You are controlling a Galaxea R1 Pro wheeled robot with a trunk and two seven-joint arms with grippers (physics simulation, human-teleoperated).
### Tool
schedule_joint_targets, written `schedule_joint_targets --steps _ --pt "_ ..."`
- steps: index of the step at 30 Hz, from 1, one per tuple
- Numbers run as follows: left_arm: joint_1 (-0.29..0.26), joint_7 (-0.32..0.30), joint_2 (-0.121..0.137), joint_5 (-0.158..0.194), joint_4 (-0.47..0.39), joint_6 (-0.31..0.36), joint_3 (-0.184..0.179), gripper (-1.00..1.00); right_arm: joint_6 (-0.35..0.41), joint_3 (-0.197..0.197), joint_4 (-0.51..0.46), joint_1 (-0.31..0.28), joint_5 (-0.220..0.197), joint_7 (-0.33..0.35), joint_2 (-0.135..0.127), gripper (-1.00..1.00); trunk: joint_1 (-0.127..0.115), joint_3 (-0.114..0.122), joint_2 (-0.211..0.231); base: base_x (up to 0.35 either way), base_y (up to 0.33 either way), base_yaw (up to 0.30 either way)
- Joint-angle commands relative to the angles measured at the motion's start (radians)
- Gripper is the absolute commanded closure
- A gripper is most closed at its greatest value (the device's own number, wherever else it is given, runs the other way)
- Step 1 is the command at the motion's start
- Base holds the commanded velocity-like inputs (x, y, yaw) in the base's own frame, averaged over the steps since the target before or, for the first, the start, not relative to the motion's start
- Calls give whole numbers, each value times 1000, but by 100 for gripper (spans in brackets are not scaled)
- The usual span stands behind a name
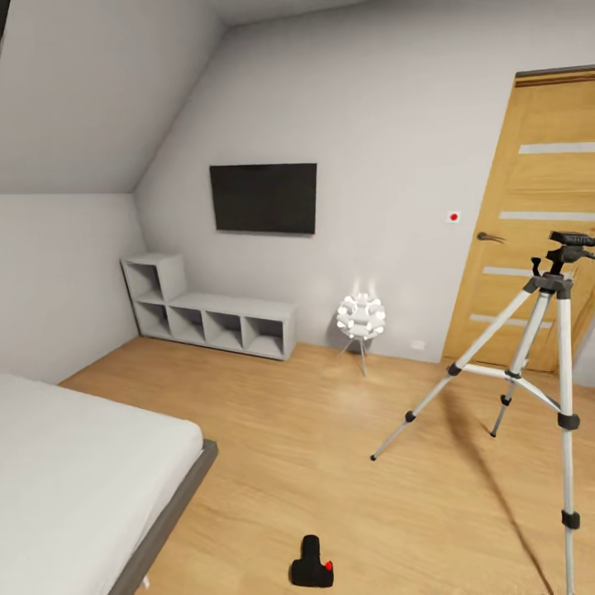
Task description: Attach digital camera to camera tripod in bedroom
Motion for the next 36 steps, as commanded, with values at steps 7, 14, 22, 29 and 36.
schedule_joint_targets --steps 7,14,22,29,36 --pt "1 0 0 0 -2 1 0 -100 -3 0 0 0 -1 1 0 -100 0 -1 0 216 178 -300" --pt "0 0 0 0 -2 1 0 -100 -3 0 0 0 -1 1 0 -100 0 -1 0 154 136 -300" --pt "0 1 1 0 -2 -5 2 -100 -4 0 0 0 0 -3 0 -100 0 -1 0 84 124 -295" --pt "0 2 19 -1 -52 -8 3 -100 -4 9 -9 0 6 -4 0 -100 0 -1 0 8 10 -81" --pt "-2 7 64 0 -283 52 5 -100 -8 16 -202 0 11 -13 -4 -100 0 -1 0 1 1 -8"
